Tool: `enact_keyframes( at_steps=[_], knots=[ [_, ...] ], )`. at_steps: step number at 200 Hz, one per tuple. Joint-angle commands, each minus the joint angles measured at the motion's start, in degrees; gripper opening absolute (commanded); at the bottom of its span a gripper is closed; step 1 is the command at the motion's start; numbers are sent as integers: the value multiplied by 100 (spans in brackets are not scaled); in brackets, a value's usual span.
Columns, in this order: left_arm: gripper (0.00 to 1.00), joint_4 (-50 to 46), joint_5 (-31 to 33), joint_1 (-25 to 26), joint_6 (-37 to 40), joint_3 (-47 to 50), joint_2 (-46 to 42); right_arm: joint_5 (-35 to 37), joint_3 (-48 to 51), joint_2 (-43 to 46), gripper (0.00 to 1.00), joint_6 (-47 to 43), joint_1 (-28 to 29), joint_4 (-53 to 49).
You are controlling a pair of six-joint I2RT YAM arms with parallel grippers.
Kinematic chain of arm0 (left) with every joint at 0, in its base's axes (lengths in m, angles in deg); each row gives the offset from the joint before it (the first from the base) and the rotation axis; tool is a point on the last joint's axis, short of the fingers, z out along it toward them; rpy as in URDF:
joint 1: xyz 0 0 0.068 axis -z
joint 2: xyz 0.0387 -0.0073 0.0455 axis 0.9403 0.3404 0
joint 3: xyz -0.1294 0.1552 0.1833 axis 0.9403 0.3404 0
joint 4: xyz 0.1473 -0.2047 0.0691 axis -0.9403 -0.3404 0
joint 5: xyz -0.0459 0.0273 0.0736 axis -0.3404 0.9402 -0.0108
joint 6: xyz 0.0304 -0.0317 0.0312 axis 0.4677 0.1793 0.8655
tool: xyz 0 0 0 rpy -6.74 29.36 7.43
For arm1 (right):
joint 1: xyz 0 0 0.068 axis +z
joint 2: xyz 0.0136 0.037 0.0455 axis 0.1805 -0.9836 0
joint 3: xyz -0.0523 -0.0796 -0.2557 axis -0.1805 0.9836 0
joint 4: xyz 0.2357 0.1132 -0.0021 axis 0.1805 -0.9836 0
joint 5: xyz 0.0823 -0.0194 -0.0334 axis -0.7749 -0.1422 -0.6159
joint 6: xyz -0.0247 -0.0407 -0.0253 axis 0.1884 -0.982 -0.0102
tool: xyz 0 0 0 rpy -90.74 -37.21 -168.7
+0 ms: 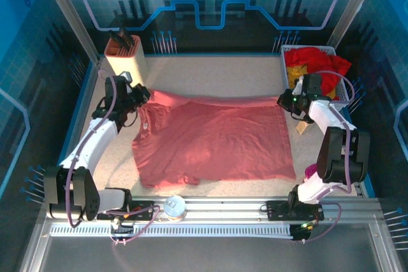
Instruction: Fold and stack the t-shirts
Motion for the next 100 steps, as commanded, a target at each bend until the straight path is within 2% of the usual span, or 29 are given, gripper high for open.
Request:
enact_keyframes(
  at_steps=[1,43,100],
  knots=[
    [0,-577,-137,-37,-367,244,-370,-134,-219,-224,0,-105,-97,-750],
    [0,-867,-119,3,-612,776,-867,44,-296,-417,0,-96,-108,-1095],
    [0,-1227,11,39,-542,1196,-1182,387,-466,-678,0,-252,-100,-1577]
  ],
)
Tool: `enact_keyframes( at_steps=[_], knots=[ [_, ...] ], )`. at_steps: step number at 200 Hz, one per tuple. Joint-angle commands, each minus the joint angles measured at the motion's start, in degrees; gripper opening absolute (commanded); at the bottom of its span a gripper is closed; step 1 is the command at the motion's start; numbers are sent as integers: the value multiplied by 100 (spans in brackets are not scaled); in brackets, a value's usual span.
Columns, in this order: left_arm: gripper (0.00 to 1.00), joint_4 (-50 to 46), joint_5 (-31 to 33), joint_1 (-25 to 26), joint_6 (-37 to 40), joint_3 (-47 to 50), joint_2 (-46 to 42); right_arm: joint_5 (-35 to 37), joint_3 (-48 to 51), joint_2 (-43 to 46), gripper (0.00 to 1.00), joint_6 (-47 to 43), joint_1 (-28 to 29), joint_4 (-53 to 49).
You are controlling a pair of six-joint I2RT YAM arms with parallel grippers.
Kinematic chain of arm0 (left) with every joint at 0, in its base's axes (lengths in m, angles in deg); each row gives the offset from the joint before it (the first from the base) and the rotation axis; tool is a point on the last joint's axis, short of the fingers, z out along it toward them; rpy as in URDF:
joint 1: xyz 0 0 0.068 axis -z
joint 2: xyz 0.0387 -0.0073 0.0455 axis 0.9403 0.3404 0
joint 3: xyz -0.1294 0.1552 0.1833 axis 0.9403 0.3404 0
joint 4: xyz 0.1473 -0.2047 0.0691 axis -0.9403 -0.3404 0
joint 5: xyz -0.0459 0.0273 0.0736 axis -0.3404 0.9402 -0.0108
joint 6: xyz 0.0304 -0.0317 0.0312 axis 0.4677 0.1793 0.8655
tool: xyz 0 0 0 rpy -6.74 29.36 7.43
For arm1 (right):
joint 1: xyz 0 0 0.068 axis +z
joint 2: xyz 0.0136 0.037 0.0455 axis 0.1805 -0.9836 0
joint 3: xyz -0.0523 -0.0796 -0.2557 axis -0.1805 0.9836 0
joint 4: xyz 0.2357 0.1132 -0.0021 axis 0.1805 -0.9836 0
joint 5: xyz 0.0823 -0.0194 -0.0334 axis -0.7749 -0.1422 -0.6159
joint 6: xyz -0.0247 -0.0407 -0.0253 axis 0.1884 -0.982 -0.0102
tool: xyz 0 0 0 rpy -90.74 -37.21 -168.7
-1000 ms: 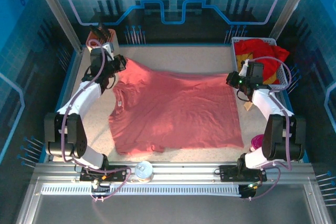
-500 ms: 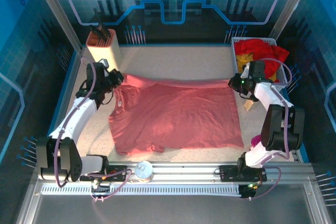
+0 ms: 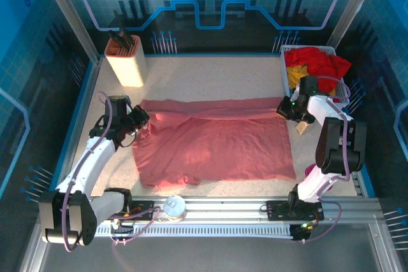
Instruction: Fold and stack the t-shirts
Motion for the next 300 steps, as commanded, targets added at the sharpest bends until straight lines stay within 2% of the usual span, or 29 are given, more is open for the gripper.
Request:
enact_keyframes(
  at_steps=[1,38,133,199,219,228,241,255,267,300],
  knots=[
    [0,-230,40,21,-29,156,-142,211,-160,-166,0,-139,-67,-387],
    [0,-316,-104,25,-156,322,-129,414,-47,-177,0,-135,-67,-398],
    [0,-384,104,34,57,876,-116,639,-90,-450,0,-111,-54,-465],
    [0,-188,113,34,106,925,291,661,-105,-540,6,-46,-45,-459],
    [1,-259,87,34,151,852,448,617,-89,-429,17,-46,-14,-474],
    [9,-379,76,34,181,779,519,593,-90,-343,26,-41,6,-501],
    [25,-551,93,34,243,674,583,609,-81,-186,43,-32,32,-520],
    [38,-752,171,32,323,538,557,601,-90,-42,54,-12,60,-585],
    [45,-966,260,34,398,386,466,542,-68,83,62,-3,87,-608],
    [48,-1708,539,257,645,-170,52,511,47,467,80,-10,259,-661]
  ],
)
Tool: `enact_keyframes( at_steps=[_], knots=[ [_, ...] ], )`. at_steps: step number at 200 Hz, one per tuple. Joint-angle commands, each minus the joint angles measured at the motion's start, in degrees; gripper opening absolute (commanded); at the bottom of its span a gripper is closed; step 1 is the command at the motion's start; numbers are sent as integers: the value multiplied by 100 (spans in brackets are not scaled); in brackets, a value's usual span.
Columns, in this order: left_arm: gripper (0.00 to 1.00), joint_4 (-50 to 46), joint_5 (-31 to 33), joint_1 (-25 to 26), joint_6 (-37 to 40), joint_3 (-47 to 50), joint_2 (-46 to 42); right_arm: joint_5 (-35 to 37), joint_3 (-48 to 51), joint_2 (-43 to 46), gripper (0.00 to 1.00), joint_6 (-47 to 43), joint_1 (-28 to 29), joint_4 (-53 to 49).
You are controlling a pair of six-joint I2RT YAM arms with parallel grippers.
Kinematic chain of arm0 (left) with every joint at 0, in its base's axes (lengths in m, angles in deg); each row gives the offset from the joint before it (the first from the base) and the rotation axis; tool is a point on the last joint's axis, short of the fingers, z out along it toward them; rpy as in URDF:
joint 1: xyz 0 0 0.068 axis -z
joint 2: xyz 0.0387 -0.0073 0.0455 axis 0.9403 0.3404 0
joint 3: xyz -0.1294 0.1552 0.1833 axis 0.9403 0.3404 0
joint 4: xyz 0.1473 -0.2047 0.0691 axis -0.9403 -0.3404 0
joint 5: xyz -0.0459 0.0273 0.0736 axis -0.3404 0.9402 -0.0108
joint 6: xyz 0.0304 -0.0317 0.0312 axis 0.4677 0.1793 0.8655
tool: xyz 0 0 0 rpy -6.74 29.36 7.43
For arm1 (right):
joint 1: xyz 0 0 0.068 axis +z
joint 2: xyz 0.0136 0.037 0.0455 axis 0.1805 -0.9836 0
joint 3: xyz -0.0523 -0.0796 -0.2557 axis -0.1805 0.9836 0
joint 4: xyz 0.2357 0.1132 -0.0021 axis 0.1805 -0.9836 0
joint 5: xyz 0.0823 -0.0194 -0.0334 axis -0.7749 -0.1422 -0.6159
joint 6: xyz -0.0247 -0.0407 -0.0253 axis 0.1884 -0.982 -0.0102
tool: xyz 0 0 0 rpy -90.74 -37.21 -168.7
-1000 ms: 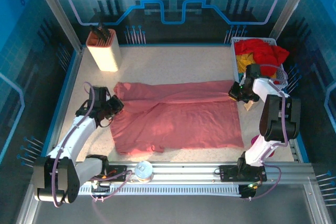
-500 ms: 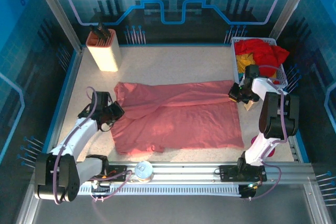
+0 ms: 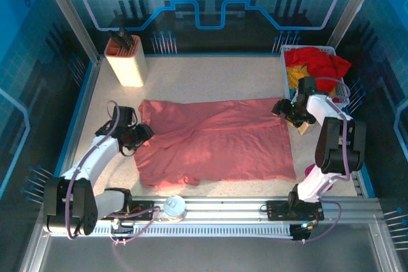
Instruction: Fold and stack the t-shirts
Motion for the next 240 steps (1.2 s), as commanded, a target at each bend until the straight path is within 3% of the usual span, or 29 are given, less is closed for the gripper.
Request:
enact_keyframes(
  at_steps=[1,34,70,117,150,198,214,240],
  knots=[
    [48,-710,327,221,315,-477,-391,-83,97,396,81,-1,176,-215],
    [44,-943,827,1163,518,-520,-617,-61,388,830,96,-76,379,-73],
    [41,-375,1107,2160,700,-252,-293,-215,684,1126,98,-74,445,127],
    [49,155,2096,3061,1509,-556,995,-337,740,1241,98,-120,455,128],
    [47,104,2466,3270,1620,-1029,1991,-407,758,1267,97,-133,454,128],
    [35,-242,2974,3282,1258,-1399,2784,-558,776,1282,97,-117,461,184],
    [29,-268,3071,3285,1154,-1419,2861,-615,772,1233,96,-107,456,202],
    [9,-410,3160,3286,1141,-1566,2904,-678,737,1150,96,-105,454,215]
  ],
)
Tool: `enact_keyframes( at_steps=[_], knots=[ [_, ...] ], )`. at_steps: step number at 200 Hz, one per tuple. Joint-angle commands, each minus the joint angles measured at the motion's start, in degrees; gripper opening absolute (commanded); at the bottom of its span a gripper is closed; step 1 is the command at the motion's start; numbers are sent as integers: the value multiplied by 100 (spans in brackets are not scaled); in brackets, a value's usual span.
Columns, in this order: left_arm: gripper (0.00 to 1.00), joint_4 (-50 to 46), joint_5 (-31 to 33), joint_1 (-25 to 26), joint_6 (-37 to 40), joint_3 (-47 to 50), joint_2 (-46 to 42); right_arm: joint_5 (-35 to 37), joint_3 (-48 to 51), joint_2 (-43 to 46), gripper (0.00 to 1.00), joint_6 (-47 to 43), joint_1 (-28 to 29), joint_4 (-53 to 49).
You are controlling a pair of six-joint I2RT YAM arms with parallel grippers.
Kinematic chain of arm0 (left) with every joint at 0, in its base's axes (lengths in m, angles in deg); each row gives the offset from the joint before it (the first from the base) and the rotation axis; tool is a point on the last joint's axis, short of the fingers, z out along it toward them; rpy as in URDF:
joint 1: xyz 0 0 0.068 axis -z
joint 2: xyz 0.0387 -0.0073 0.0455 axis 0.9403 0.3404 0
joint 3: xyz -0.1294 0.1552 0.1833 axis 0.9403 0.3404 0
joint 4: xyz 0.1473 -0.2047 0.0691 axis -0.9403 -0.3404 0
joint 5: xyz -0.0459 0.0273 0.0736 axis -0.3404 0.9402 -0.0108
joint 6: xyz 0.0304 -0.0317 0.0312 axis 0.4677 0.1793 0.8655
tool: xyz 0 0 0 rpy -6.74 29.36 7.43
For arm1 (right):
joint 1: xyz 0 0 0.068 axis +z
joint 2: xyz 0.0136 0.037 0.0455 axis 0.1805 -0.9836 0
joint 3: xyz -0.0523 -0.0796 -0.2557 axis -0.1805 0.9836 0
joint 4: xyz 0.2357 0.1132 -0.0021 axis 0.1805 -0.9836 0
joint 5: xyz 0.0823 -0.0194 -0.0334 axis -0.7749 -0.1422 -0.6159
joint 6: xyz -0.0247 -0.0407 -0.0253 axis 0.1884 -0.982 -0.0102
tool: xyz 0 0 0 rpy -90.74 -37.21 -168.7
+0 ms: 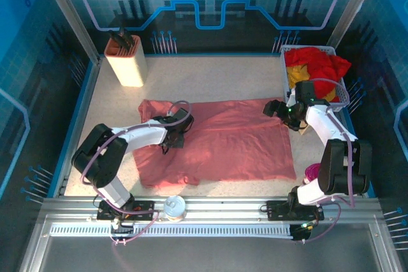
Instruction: Fold and stack the t-shirts
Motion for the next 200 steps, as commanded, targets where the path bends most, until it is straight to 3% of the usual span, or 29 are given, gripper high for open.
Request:
enact_keyframes(
  at_steps=[1,22,78,118,170,183,200],
  knots=[
    [8,-324,319,34,-104,-252,64,-193,17,-4,96,-54,78,3],
    [0,-473,190,17,168,-419,24,-217,7,-41,95,-58,78,21],
    [0,-978,-769,-553,1009,-1103,-25,-275,54,-76,95,-77,78,58],
    [0,-1169,-1185,-1055,1388,-1618,417,-319,132,-92,94,-67,78,107],
    [0,-1040,-1020,-1243,1618,-2136,1063,-284,188,-59,94,-98,85,105],
    [8,-1090,-874,-1293,1668,-2301,1267,-287,195,-51,94,-112,78,96],
    [12,-1182,-773,-1333,1684,-2491,1425,-314,231,-42,94,-112,78,113]
  ],
)
